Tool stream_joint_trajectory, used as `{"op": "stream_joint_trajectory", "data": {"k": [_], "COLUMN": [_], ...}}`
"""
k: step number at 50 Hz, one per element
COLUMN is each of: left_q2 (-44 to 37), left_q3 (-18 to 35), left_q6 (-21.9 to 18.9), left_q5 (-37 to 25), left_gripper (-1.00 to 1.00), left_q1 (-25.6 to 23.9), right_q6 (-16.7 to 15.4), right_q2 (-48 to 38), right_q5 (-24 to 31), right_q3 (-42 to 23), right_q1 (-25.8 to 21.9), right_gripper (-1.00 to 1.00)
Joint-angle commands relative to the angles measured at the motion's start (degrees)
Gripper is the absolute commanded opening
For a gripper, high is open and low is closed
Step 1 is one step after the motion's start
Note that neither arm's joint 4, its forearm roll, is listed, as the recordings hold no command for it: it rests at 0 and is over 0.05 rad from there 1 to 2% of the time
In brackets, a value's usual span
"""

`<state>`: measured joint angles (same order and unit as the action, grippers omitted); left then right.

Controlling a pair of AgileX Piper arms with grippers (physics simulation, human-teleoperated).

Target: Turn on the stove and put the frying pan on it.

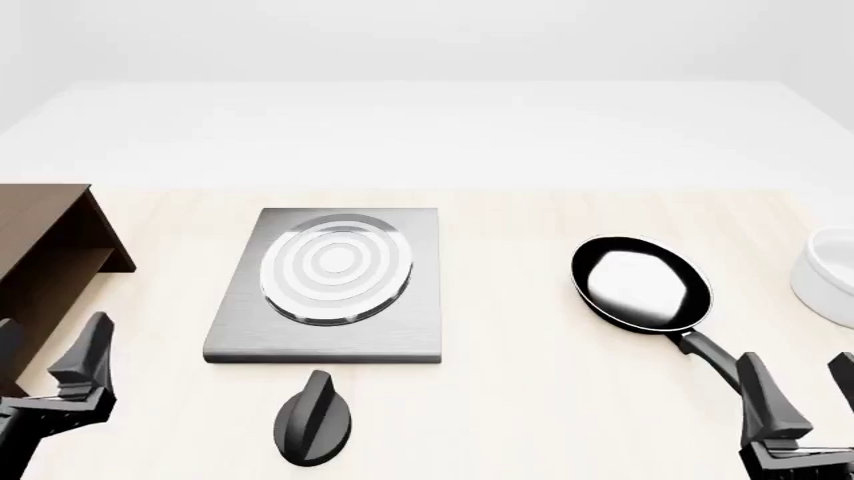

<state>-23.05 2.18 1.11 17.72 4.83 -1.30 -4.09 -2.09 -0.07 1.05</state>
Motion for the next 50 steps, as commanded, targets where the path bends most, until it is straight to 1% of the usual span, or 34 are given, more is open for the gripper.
{"op": "stream_joint_trajectory", "data": {"k": [1, 2, 3, 4, 5, 7, 8, 10, 13, 15, 17, 19, 20, 22, 24, 25, 27, 29, 31, 34, 35, 38, 41, 44, 50], "left_q2": [-4.99, -6.60, -9.55, -10.02, -10.46, -10.29, -9.35, -8.94, -8.38, -7.85, -7.35, -8.39, -8.50, -8.68, -8.67, -8.81, -8.48, -8.16, -7.80, -7.40, -7.56, -7.93, -7.53, -8.69, -7.37], "left_q3": [-2.17, -2.18, -2.18, -2.18, -2.18, -2.18, -2.18, -2.18, -2.18, -2.18, -2.18, -2.18, -2.18, -2.18, -2.18, -2.18, -2.18, -2.18, -2.18, -2.18, -2.18, -2.18, -2.18, -2.18, -2.18], "left_q6": [0.24, 0.20, 0.20, 0.26, -0.30, -0.13, -0.47, -0.52, -0.38, 0.09, -0.25, -0.03, 0.01, 0.04, 0.08, 0.13, 0.10, 0.09, 0.11, 0.13, 0.25, 0.19, 0.22, 0.43, 0.50], "left_q5": [7.99, 9.18, 11.44, 12.00, 12.40, 12.26, 11.63, 11.25, 10.73, 10.26, 9.89, 10.73, 10.83, 10.98, 11.01, 11.09, 10.89, 10.63, 10.28, 9.89, 9.99, 10.19, 9.88, 10.84, 9.57], "left_gripper": [1.00, 1.00, 1.00, 1.00, 1.00, 1.00, 1.00, 1.00, 1.00, 1.00, 1.00, 1.00, 1.00, 1.00, 1.00, 1.00, 1.00, 1.00, 1.00, 1.00, 1.00, 1.00, 1.00, 1.00, 1.00], "left_q1": [0.89, 0.98, 1.28, 1.12, 1.03, 0.92, 0.90, 0.92, 0.85, 0.69, 0.72, 0.63, 0.62, 0.62, 0.61, 0.55, 0.51, 0.43, 0.39, 0.37, 0.42, 0.26, 0.33, 0.35, 0.35], "right_q6": [0.13, 0.43, 0.23, -1.03, -1.60, -1.00, -1.99, -2.38, -4.21, -4.26, -4.59, -5.70, -6.20, -6.56, -7.46, -6.94, -7.62, -9.05, -8.37, -8.62, -8.95, -9.20, -9.20, -8.98, -9.57], "right_q2": [-9.21, -10.31, -10.61, -11.23, -12.37, -16.37, -17.33, -19.62, -21.95, -25.18, -26.15, -32.27, -33.59, -33.75, -36.71, -39.49, -41.71, -45.31, -49.50, -51.77, -53.70, -54.83, -54.36, -54.53, -57.57], "right_q5": [-6.40, -6.43, -4.58, -4.08, -3.88, -2.88, -1.73, -0.71, 1.64, 2.46, 2.68, 1.19, 0.44, 1.02, -0.40, -2.01, -3.88, -6.68, -10.41, -11.80, -14.75, -16.15, -16.18, -16.44, -19.43], "right_q3": [-0.30, -0.98, -2.57, -3.46, -4.26, -6.58, -7.89, -9.82, -12.80, -15.13, -15.88, -17.13, -17.02, -16.93, -16.79, -17.00, -16.99, -16.84, -16.45, -17.15, -16.11, -15.74, -15.29, -14.93, -14.51], "right_q1": [0.63, 0.78, 0.70, 0.67, 0.39, -0.08, -0.68, -0.84, -1.58, -1.86, -1.91, -2.17, -2.23, -2.57, -2.60, -2.20, -1.98, -1.34, -1.04, -0.43, -0.01, 0.37, 0.42, 0.20, 0.81], "right_gripper": [1.00, 1.00, 1.00, 1.00, 1.00, 1.00, 1.00, 1.00, 1.00, 1.00, 1.00, 1.00, 1.00, 1.00, 1.00, 1.00, 1.00, 1.00, 1.00, 1.00, 1.00, 1.00, 1.00, 1.00, 1.00]}}
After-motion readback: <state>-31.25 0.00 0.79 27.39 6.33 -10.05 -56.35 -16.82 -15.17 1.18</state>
